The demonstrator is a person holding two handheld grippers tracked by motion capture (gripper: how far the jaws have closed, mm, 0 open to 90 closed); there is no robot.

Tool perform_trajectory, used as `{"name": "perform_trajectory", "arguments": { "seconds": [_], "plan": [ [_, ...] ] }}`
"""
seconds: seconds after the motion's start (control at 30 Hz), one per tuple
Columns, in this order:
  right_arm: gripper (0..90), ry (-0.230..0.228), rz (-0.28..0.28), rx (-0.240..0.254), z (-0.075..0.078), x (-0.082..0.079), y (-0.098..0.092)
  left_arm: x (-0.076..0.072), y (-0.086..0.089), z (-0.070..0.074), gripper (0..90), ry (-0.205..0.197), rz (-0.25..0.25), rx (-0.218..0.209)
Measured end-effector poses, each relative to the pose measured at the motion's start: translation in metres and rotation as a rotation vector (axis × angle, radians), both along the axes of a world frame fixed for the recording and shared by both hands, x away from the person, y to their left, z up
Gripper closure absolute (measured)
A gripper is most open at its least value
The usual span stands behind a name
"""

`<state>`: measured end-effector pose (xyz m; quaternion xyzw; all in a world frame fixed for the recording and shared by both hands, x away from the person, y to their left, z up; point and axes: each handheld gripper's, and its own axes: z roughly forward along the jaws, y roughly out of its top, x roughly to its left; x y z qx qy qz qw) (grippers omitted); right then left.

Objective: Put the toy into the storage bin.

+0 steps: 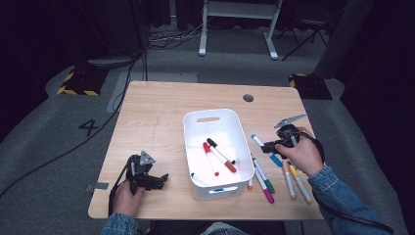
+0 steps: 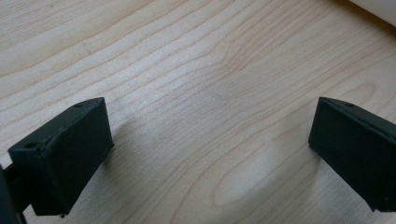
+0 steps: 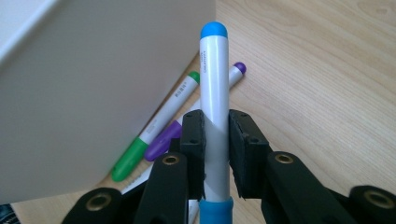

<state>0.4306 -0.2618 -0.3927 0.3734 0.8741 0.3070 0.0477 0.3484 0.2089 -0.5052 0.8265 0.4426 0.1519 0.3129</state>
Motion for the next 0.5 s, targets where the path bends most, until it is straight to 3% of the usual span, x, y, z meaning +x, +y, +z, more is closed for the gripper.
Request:
{"name": "perform_trajectory", "arguments": {
  "seconds": [0.5],
  "plan": [
    [77.1,-0.046,0.059,0.056,0.037,-0.014,0.015,0.0,0.0,0.0,0.0,0.0,0.002,0.0]
  ]
}}
